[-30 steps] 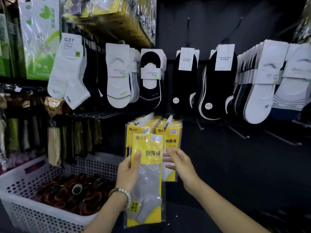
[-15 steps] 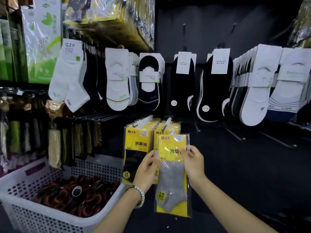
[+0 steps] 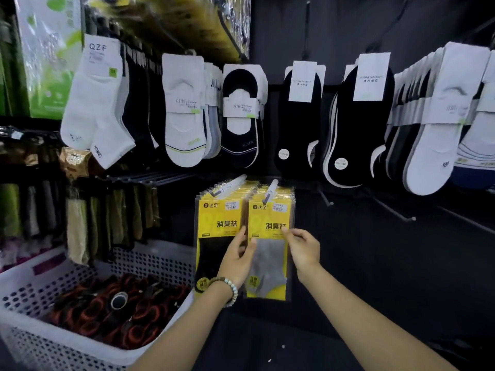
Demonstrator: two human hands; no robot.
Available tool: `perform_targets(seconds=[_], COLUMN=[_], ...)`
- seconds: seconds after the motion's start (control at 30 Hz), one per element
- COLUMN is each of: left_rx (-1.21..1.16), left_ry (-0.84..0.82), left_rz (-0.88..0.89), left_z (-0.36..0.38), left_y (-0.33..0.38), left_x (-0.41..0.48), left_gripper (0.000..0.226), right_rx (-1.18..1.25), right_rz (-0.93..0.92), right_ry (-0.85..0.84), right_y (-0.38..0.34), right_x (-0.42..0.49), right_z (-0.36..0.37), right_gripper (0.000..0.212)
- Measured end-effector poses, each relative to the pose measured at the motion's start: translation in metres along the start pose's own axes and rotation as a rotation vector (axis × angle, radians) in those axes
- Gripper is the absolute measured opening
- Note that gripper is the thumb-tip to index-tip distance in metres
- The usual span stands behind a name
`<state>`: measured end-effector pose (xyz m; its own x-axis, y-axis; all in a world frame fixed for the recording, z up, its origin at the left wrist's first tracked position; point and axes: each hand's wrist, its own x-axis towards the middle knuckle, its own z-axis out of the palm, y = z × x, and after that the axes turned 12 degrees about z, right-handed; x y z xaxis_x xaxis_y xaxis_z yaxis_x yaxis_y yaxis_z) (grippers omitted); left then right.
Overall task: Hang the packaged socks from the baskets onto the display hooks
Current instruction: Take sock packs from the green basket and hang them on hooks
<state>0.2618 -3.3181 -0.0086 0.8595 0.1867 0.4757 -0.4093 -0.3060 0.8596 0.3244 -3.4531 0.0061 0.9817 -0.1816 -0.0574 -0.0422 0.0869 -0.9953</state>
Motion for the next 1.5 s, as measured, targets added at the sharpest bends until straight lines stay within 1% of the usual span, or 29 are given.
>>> perform_targets(seconds=[0.1,0.23,0.33,0.4,0.47,0.53,0.63,0.7,0.77,0.83,0.87,0.93,1.0,1.07,1.17,1.3,1.37,1.43,1.5], left_rx=[0.057,0.135,0.154,0.149,0.14,0.116,0.092,0.132,0.199,0.199,0.215,0.285,0.268,0.232,0.299,0.259,0.229,0.201,0.177], left_ry=[-0.022,-0.071,-0.099,-0.117,-0.131,-0.155,-0.113,-0.092,-0.144,-0.127,-0.126,-0.173,-0.19,-0.199,-0.283,-0.287,-0.27,-0.26,-0.27], left_rz=[0.012,-0.009,-0.056,-0.103,-0.188,-0.308,-0.512,-0.647,-0.766,-0.88,-0.928,-1.008,-1.054,-1.052,-1.031,-1.005,-1.003,-1.021,-1.023], left_z=[-0.001,-0.006,-0.012,-0.015,-0.014,-0.008,0.004,0.008,0.008,0.004,0.002,-0.002,-0.001,0.006,0.015,0.016,0.017,0.018,0.018], left_y=[-0.012,-0.03,-0.049,-0.066,-0.086,-0.109,-0.144,-0.167,-0.189,-0.209,-0.218,-0.232,-0.244,-0.254,-0.269,-0.284,-0.286,-0.284,-0.281], left_x=[-0.005,-0.036,-0.077,-0.112,-0.153,-0.197,-0.261,-0.299,-0.33,-0.353,-0.36,-0.368,-0.368,-0.365,-0.363,-0.363,-0.364,-0.364,-0.366], left_gripper=[0.057,0.058,0.049,0.04,0.034,0.033,0.031,0.029,0.03,0.034,0.038,0.048,0.055,0.058,0.057,0.058,0.057,0.06,0.06], right_rx=[-0.054,-0.164,-0.241,-0.293,-0.338,-0.352,-0.423,-0.469,-0.472,-0.506,-0.526,-0.536,-0.567,-0.558,-0.604,-0.68,-0.694,-0.74,-0.773], right_rz=[0.023,0.017,0.017,0.059,0.159,0.301,0.487,0.622,0.802,0.947,0.982,0.999,0.971,0.943,0.936,0.906,0.889,0.887,0.874], right_ry=[-0.023,-0.103,-0.201,-0.263,-0.306,-0.319,-0.276,-0.194,-0.112,-0.076,-0.066,-0.042,-0.062,-0.108,-0.184,-0.215,-0.267,-0.312,-0.363], right_y=[0.018,0.039,0.064,0.093,0.132,0.181,0.264,0.318,0.362,0.393,0.405,0.421,0.432,0.439,0.446,0.455,0.458,0.459,0.457], right_x=[-0.002,-0.025,-0.057,-0.079,-0.1,-0.123,-0.156,-0.176,-0.194,-0.207,-0.209,-0.207,-0.2,-0.191,-0.181,-0.173,-0.171,-0.172,-0.176], right_z=[-0.014,-0.043,-0.069,-0.087,-0.104,-0.12,-0.148,-0.173,-0.198,-0.216,-0.222,-0.225,-0.222,-0.214,-0.201,-0.197,-0.197,-0.196,-0.197], right_gripper=[0.019,0.027,0.024,0.022,0.02,0.017,0.016,0.022,0.032,0.044,0.049,0.055,0.059,0.063,0.068,0.063,0.062,0.06,0.044])
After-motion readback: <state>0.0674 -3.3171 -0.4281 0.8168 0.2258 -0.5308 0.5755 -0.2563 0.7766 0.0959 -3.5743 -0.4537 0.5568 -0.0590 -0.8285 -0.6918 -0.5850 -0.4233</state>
